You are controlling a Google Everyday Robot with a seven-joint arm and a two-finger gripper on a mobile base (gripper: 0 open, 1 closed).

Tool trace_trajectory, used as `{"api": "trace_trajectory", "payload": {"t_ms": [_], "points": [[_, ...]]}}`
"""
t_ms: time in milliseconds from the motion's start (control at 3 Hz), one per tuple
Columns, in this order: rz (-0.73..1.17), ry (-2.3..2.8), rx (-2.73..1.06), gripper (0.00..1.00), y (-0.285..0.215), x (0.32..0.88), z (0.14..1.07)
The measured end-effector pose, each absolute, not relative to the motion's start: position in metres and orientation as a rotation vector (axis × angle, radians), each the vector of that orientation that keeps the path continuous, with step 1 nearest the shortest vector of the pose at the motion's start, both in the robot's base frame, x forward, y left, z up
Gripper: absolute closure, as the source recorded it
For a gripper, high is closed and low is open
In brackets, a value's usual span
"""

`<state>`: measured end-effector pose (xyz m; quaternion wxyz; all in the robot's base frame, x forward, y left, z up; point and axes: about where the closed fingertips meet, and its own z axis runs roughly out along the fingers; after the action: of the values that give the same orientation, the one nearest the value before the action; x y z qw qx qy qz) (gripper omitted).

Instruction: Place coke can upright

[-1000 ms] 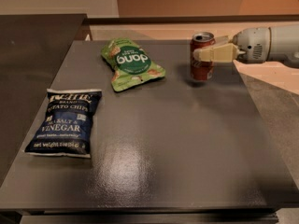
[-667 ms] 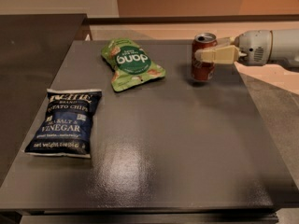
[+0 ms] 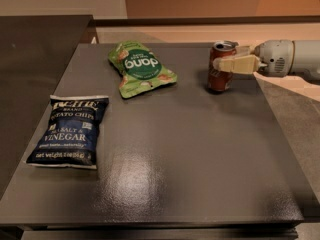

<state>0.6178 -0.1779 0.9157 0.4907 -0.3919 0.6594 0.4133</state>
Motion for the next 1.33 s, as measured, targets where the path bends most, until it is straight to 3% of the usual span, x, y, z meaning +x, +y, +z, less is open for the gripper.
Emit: {"api": "trace_trajectory", "payload": {"t_ms": [333,1333], "points": [[1.012,1.586,-0.943,0.82,-0.1812,0.618,0.9111],[1.035,1.566,-0.941,0.12,-0.1808,0.6187,0.9027]]}}
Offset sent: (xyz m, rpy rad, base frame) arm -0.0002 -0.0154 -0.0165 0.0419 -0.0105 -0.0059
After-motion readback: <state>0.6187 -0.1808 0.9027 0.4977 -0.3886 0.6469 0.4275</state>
